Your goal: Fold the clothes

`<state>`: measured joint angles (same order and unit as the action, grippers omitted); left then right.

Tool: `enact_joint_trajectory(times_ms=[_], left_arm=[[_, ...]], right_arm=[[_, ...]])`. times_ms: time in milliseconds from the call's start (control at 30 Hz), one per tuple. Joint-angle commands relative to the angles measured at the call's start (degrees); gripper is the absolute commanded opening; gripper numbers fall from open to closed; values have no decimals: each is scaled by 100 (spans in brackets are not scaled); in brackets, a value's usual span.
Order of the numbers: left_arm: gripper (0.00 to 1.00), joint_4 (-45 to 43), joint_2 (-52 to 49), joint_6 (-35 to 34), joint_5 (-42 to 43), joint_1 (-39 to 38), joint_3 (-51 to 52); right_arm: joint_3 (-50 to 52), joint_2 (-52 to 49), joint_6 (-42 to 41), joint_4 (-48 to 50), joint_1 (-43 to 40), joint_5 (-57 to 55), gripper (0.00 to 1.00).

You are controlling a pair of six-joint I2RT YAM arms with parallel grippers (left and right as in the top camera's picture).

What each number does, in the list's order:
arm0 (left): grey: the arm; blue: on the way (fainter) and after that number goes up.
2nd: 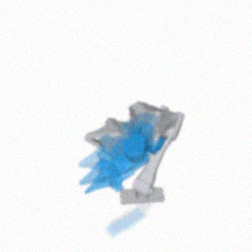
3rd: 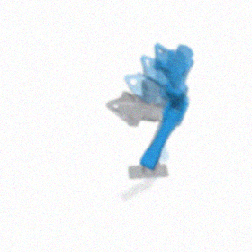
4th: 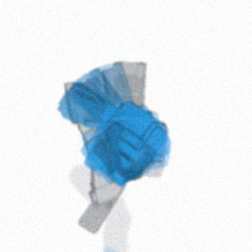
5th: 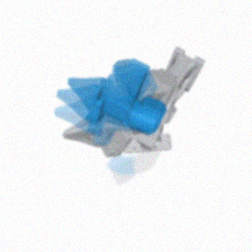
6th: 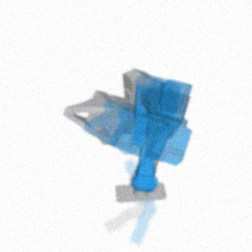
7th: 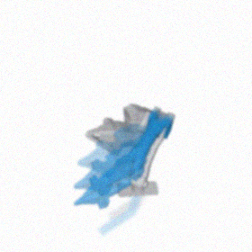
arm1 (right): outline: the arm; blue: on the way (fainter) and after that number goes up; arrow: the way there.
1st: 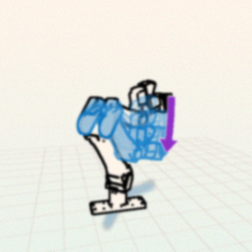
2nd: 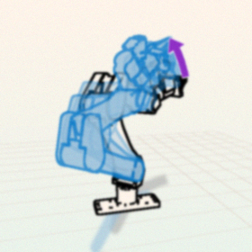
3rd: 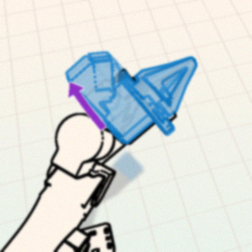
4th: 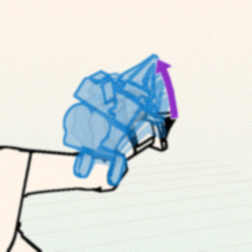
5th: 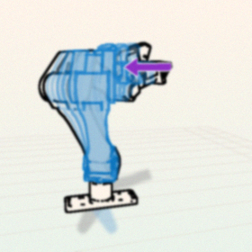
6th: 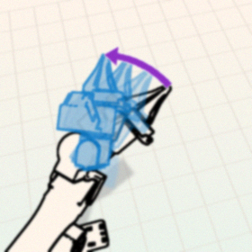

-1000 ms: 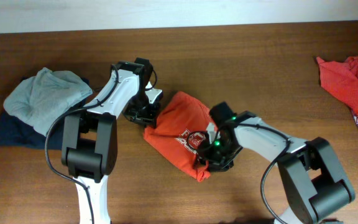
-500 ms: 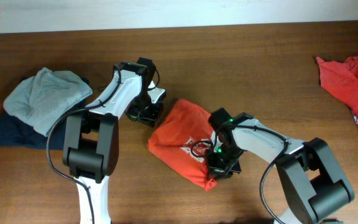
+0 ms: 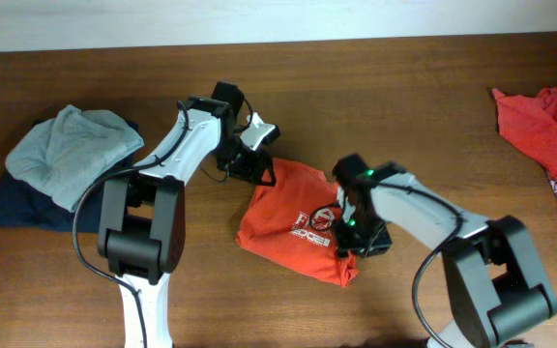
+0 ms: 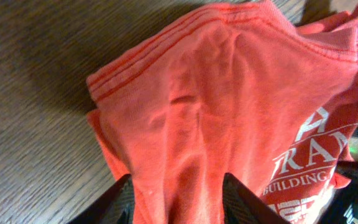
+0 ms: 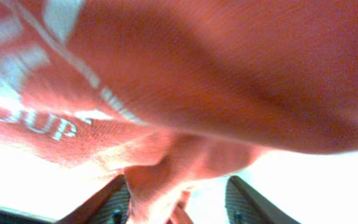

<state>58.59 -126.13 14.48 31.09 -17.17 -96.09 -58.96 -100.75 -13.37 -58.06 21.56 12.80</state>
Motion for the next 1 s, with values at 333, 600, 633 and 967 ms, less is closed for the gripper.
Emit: enact_joint_trajectory(times_ms=[333,600,633,967], left_arm=[[0,-813,46,-210,-1340,-809,841],[1,-890,48,-957,-1462,-319,841],[0,-890,48,-981,-1460,-249,841],[0,-839,48,-973,-1416,138,841]], right_arm=[[-426,192,352,313,-691,1051,37],[-409,-116,350,887,-695,332,7],[-404,-201,348,892,-697,146,7],[-404,-791,236,925,-708,-2,4]])
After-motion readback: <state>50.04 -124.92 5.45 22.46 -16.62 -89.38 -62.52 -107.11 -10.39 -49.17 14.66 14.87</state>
